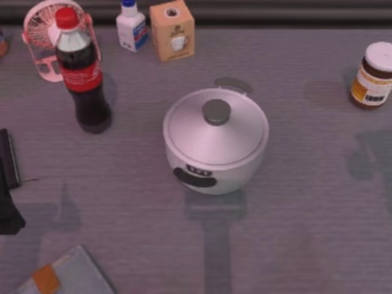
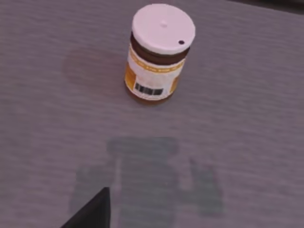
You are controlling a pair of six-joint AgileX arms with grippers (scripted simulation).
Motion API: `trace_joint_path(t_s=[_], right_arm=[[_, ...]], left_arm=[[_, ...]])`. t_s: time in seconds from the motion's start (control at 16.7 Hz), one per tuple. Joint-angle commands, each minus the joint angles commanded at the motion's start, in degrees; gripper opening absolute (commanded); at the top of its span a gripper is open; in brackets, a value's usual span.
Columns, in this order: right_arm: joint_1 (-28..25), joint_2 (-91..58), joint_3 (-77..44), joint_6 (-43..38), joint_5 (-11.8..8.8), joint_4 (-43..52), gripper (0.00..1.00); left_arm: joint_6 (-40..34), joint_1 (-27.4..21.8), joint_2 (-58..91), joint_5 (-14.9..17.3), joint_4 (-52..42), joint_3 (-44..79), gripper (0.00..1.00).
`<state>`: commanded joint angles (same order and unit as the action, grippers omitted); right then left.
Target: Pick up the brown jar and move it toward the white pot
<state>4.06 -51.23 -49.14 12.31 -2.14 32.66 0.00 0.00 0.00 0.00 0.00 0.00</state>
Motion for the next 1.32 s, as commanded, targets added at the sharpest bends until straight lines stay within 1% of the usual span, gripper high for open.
trace_joint_path(t_s=[0.18,0.48,0.78,1.02,1.2,1.32], right_arm=[[0.78,-16.52,-18.62,5.02,-1.27,7.68,1.0],[1.23,-45.19,-50.09,14.29,-4.08,19.47,1.0],[0.86,-72.39,-75.83,23.03,-7.0,30.46,1.0],[0.46,-88.6,-88.9,28.13,-8.67,37.5,1.0],[0.3,-94.96,-93.77,30.22,-9.3,40.65,1.0],[0.27,-96.02,-94.56,30.56,-9.39,41.21,1.0]], left_arm=[[0.0,0.0,0.0,0.0,0.0,0.0,1.0],[0.0,0.0,0.0,0.0,0.0,0.0,1.0],[0.0,0.0,0.0,0.0,0.0,0.0,1.0],[0.0,0.0,0.0,0.0,0.0,0.0,1.0],[0.0,0.0,0.0,0.0,0.0,0.0,1.0],[0.0,0.0,0.0,0.0,0.0,0.0,1.0]])
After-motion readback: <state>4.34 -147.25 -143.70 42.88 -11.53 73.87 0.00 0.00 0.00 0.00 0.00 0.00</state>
